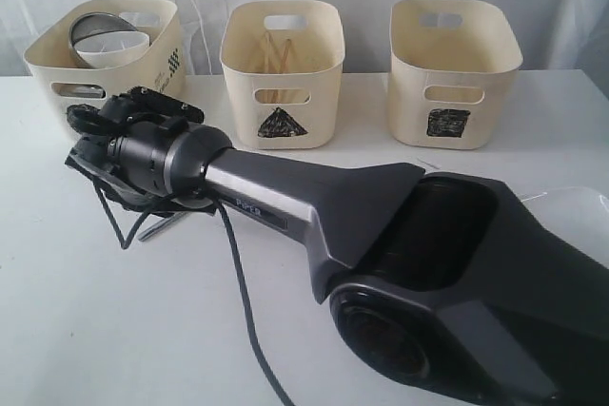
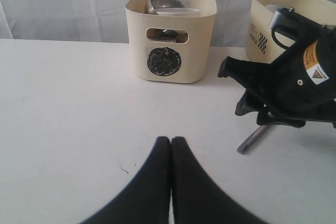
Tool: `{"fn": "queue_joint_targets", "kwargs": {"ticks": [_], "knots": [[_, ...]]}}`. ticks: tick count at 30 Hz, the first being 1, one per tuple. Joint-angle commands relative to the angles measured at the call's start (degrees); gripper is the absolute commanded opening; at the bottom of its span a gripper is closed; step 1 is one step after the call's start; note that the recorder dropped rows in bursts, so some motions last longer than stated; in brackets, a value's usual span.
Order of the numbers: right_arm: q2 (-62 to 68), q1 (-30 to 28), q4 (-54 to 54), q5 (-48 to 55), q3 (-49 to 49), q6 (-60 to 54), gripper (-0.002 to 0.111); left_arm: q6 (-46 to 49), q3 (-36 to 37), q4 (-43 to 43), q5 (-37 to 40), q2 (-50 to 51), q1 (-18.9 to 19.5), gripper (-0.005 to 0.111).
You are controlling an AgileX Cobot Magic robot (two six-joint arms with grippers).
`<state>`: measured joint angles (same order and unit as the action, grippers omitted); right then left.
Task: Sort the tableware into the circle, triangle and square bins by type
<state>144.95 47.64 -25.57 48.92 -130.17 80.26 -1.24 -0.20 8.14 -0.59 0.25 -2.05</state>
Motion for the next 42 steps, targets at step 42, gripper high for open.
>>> {"fn": "queue_joint_targets", "kwargs": {"ticks": [42], "knots": [[-4.53, 1.0, -6.72, 19.29, -0.38, -57.27, 0.001, 0.0, 0.2, 0.25, 1.39, -0.25, 0.17, 0.0]]}}
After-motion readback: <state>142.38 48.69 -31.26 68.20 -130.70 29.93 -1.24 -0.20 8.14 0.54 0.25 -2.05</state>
